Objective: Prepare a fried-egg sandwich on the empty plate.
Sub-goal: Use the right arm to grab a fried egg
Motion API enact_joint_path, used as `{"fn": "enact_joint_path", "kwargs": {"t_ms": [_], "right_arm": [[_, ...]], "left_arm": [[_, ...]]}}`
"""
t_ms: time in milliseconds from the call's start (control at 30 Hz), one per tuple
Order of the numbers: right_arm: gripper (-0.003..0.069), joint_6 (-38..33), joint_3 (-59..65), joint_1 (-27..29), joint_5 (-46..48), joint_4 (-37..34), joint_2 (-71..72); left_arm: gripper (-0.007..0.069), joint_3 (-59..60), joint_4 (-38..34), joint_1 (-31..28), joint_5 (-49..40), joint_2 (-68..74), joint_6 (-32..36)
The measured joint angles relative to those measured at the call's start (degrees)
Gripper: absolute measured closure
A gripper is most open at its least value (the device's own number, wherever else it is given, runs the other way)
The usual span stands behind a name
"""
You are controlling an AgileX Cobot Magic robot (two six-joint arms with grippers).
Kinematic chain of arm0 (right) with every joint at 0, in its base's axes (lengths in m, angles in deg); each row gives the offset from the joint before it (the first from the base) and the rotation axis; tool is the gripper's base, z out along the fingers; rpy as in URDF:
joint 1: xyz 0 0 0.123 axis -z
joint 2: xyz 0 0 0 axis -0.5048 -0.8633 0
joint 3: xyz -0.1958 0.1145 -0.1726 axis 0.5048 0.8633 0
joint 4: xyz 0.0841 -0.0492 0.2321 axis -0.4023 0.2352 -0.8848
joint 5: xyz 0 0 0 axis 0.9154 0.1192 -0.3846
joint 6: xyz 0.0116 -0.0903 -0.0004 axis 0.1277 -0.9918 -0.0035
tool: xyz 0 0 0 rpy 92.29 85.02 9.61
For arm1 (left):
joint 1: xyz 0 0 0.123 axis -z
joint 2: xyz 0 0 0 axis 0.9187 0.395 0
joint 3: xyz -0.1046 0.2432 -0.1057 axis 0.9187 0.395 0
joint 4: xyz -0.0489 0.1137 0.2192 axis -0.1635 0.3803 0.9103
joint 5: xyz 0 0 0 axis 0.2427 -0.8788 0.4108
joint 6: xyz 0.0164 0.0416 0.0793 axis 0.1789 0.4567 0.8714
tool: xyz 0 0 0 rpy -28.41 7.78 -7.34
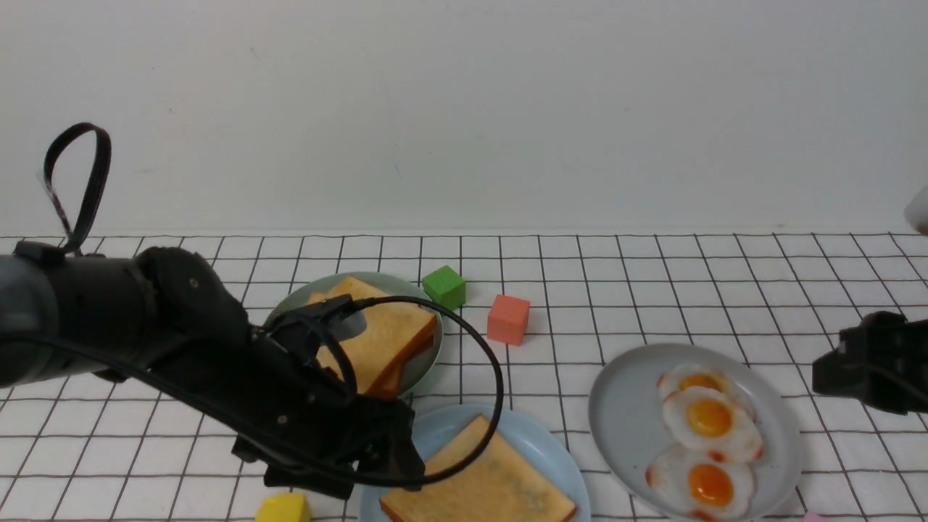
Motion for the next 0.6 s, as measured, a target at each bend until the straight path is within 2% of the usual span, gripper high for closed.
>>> {"fn": "enact_joint_path", "kwargs": {"t_ms": [67, 167, 300, 367, 600], "right_arm": [[0.0177, 2.8, 0.0, 0.0, -0.7, 2.9, -4.5], [0.0174, 3.9, 0.0, 0.0, -3.0, 3.5, -9.7], [0.0174, 1.9, 0.0, 1.5, -6.8, -0.9, -15.9], [0.0174, -1.0, 0.0, 3.0, -7.9, -5.3, -18.1], [0.0174, -30.2, -0.1, 10.8, -6.4, -35.4, -25.1]], "left_arm": [[-0.0008, -2.2, 1.8, 0.0, -3.7, -1.1, -0.1], [-0.0008, -5.5, 2.4, 0.0, -9.4, -3.4, -0.2], [0.0055, -7.8, -1.2, 0.0, -13.4, -8.4, 0.9], [0.0092, -8.0, -2.8, 0.0, -14.3, -10.8, 2.1], [0.0443, -7.3, -5.7, 0.0, -15.5, -23.0, 13.0]]}}
